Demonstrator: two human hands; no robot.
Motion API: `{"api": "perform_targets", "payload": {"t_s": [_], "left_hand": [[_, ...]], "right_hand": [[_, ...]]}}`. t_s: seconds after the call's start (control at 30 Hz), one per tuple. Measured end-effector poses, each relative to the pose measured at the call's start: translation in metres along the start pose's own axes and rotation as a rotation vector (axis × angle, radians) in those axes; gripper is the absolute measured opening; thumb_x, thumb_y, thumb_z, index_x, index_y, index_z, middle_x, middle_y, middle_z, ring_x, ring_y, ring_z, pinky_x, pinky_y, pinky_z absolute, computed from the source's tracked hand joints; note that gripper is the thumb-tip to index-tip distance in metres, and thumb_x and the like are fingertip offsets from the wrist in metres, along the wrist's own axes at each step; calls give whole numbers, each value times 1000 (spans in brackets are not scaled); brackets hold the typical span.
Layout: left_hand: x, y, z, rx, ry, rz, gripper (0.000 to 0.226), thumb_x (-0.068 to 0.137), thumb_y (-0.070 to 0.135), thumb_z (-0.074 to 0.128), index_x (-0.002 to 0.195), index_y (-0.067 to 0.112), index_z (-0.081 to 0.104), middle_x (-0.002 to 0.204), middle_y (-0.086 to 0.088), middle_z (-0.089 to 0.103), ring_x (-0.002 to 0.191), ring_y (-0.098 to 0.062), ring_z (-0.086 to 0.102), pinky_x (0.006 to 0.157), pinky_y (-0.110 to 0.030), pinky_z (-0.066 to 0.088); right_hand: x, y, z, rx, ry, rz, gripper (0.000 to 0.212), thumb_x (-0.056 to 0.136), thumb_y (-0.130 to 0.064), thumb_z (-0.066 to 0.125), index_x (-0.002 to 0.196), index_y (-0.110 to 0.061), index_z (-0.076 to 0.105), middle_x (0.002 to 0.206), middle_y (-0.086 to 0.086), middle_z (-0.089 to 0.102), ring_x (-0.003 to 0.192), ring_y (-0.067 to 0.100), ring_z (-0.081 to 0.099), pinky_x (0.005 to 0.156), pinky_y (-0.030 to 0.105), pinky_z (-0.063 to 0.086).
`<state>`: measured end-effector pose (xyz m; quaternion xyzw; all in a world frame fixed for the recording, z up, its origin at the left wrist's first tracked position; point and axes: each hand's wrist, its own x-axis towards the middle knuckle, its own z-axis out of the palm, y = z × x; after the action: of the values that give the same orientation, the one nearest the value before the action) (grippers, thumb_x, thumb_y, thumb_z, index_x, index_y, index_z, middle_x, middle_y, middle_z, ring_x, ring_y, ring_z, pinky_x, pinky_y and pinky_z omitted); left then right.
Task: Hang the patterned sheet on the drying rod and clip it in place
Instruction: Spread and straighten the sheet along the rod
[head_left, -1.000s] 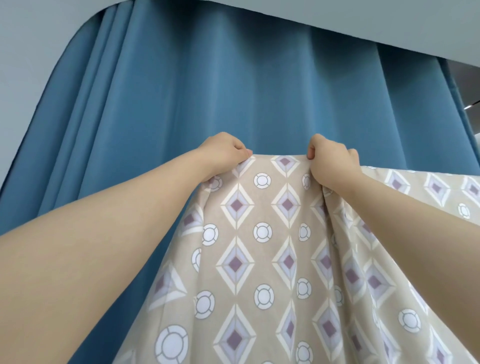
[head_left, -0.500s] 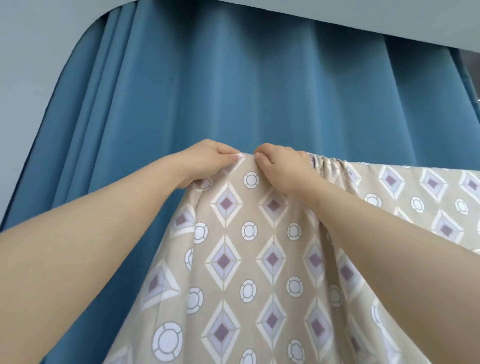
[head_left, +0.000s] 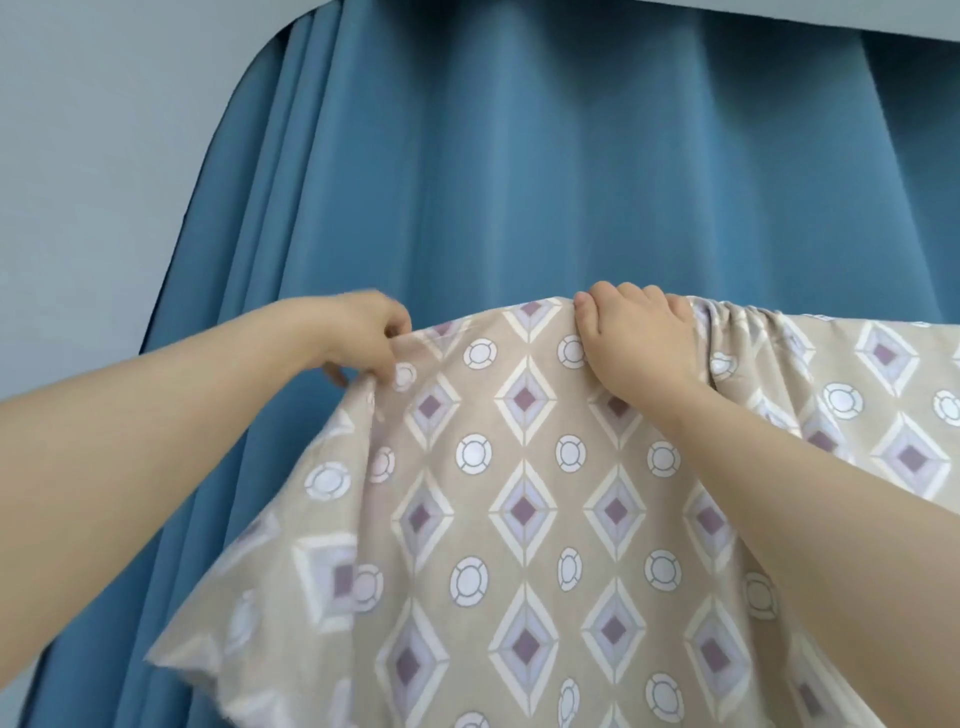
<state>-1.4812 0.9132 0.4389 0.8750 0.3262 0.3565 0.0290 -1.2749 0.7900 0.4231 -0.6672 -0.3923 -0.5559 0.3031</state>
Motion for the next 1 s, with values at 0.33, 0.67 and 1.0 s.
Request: {"api": "perform_targets", "payload": {"t_s": [0.33, 0.67, 1.0], "left_hand": [[11, -43, 13, 222, -106, -127, 15, 79, 0, 59, 80, 15, 55, 79, -2, 56, 80, -25, 58, 64, -33, 52], [14, -79, 21, 144, -69, -208, 25, 73, 14, 75, 91, 9, 59, 89, -7, 63, 84, -27, 62, 69, -31, 49], [10, -90, 14, -66, -23, -156, 26, 71, 7, 78, 88, 15, 61, 95, -9, 66, 87, -30, 63, 73, -36, 52]], "right_hand": [[-1, -3, 10, -24, 16, 33, 38, 100, -32, 24, 101, -8, 54, 105, 12, 59, 106, 33, 48, 96, 39, 26], [-2, -7, 14, -39, 22, 53, 39, 100, -31, 24, 102, -7, 54, 105, 13, 58, 106, 33, 47, 98, 39, 25], [-2, -8, 18, -49, 41, 73, 37, 100, -30, 25, 102, -7, 54, 106, 15, 58, 106, 34, 47, 97, 40, 25]]}}
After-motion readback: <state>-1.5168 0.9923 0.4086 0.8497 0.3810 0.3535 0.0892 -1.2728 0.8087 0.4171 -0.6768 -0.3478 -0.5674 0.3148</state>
